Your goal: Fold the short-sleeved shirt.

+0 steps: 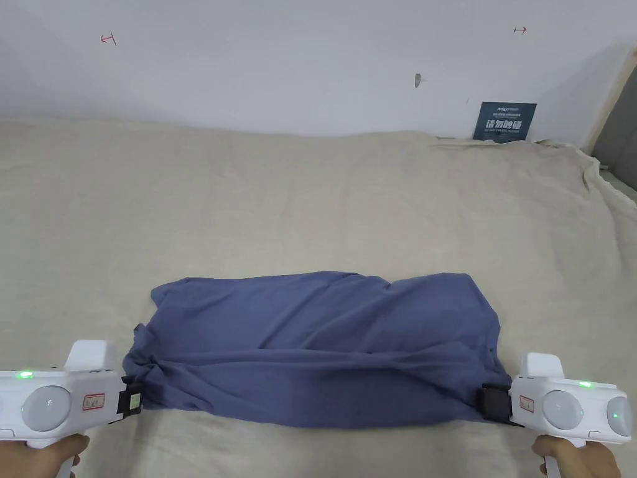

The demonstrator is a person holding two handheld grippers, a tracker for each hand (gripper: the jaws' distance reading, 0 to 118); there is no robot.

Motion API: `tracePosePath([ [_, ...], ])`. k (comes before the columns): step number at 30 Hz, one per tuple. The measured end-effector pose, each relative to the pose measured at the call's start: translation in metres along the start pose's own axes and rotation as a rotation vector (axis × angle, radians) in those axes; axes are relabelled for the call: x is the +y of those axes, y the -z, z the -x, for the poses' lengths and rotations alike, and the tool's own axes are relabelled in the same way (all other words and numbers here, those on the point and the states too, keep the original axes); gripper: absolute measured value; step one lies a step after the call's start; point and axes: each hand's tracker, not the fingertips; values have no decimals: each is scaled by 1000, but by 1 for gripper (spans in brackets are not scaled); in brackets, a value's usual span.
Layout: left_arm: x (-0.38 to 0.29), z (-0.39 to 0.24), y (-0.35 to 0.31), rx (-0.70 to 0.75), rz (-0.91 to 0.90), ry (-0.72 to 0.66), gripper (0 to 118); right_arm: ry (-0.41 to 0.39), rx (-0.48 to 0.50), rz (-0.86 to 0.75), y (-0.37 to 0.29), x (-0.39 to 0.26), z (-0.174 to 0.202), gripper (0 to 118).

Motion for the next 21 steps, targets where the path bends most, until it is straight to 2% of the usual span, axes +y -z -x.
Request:
tracePosePath([
  [1,-1,2,2,-1,3,-2,4,-6,7,0,1,0,2,58],
  [3,-3,4,3,-3,10,-10,4,-25,26,11,-6,-2,10,38],
  [5,-4,12,12,-6,14,-25,4,-51,39,3,-11,-3,18,10],
  [6,-5,15,14,-8,15,-36,4,-79,9,-25,-15,-2,22,10],
  [10,-8,20,18,-11,16,-58,4,-89,31,-38,-36,-5,23,8],
  [11,-9,20,18,-12,15,-60,4,-87,37,-48,-35,-3,13,8],
  [21,-22,35,1,-53,-1,-108,4,-10,115,-112,-95,-24,-32,8],
])
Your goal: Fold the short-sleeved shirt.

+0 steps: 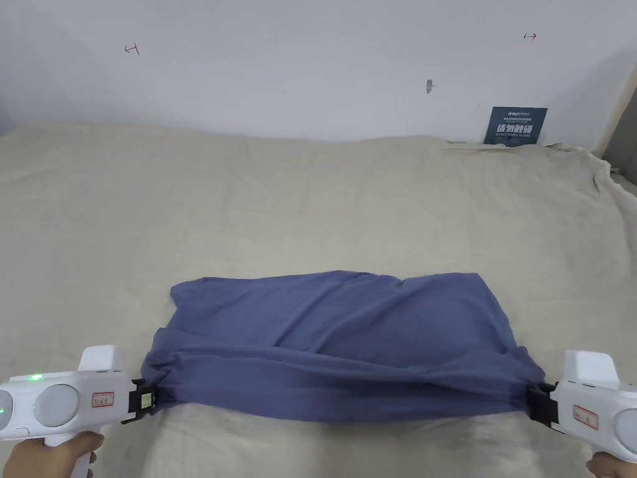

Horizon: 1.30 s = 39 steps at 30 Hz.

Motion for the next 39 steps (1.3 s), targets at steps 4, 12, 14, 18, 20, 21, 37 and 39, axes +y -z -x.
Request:
tracePosePath([
  [4,-17,2,-18,-13,12,20,4,20,14,12,-35,-22,2,8],
  [12,-57,17,-43,-12,60,46,4,71,44,35,-78,-71,7,8],
  [14,-67,21,-42,4,75,46,4,74,44,46,-80,-81,10,8],
  [18,-83,26,-29,14,89,8,4,74,21,65,-56,-101,8,8],
  [20,-90,24,-22,30,86,8,4,76,5,73,-42,-110,6,8],
  [21,-93,23,-18,38,88,10,4,84,1,84,-36,-113,5,8],
  [37,-84,-3,-43,139,-8,48,101,56,-32,-3,-61,-93,11,102],
  [39,-75,-9,-59,114,-76,37,101,46,-17,-78,-77,-80,15,102],
])
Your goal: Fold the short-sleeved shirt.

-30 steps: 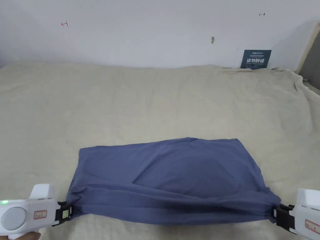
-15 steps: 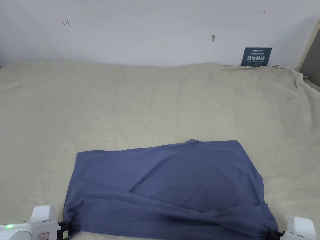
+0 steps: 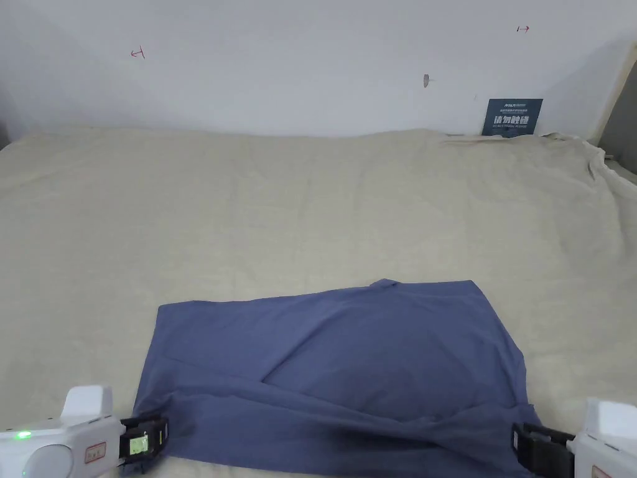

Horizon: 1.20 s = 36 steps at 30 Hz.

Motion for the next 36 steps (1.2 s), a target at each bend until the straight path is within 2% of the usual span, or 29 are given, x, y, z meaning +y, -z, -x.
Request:
tracePosePath([
  [6,42,-20,-45,-25,-192,38,115,-23,65,-190,-41,51,23,102],
  [11,74,-36,-54,-4,-259,79,115,-41,93,-293,-59,83,46,101],
  [14,85,-45,-48,19,-280,86,113,-48,68,-334,-60,93,57,101],
  [15,86,-47,-46,20,-292,82,110,-49,67,-347,-61,95,62,100],
  [16,87,-49,-44,16,-305,79,97,-55,64,-358,-61,98,65,94],
  [17,88,-49,-40,8,-323,76,81,-55,61,-370,-60,99,67,81],
  [18,89,-51,-36,11,-334,73,60,-52,51,-377,-59,102,70,62],
  [19,89,-54,-32,25,-341,74,31,-41,50,-380,-56,104,72,23],
  [20,89,-56,-28,36,-347,79,15,-30,53,-387,-53,106,72,2],
  [21,90,-57,-22,39,-353,81,5,-22,60,-396,-52,107,73,1],
  [22,92,-56,-18,32,-353,80,0,-20,72,-394,-49,110,74,0],
  [24,99,-54,-8,-13,-326,61,0,-20,67,-396,-42,114,76,0],
  [34,158,-41,65,-5,-238,74,0,-28,69,-375,-2,142,86,0],
  [36,174,-32,88,-4,-165,69,0,-29,64,-365,9,147,87,0],
])
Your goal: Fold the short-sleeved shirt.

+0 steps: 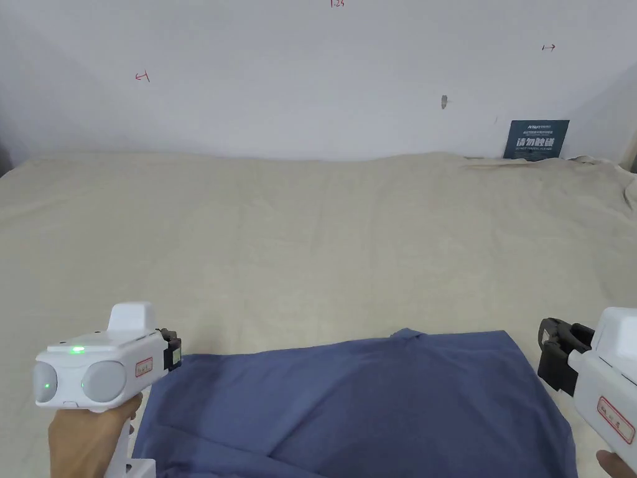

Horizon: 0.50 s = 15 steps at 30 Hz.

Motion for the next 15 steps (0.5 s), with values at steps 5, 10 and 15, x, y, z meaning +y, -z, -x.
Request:
tracePosePath([
  [5,16,27,54,-9,107,-53,74,-4,-2,33,24,-2,0,0],
  [10,18,38,99,44,209,-23,97,-8,-15,66,42,-9,-1,0],
  [15,12,43,131,57,320,-29,93,-1,-27,99,54,-17,-6,0],
])
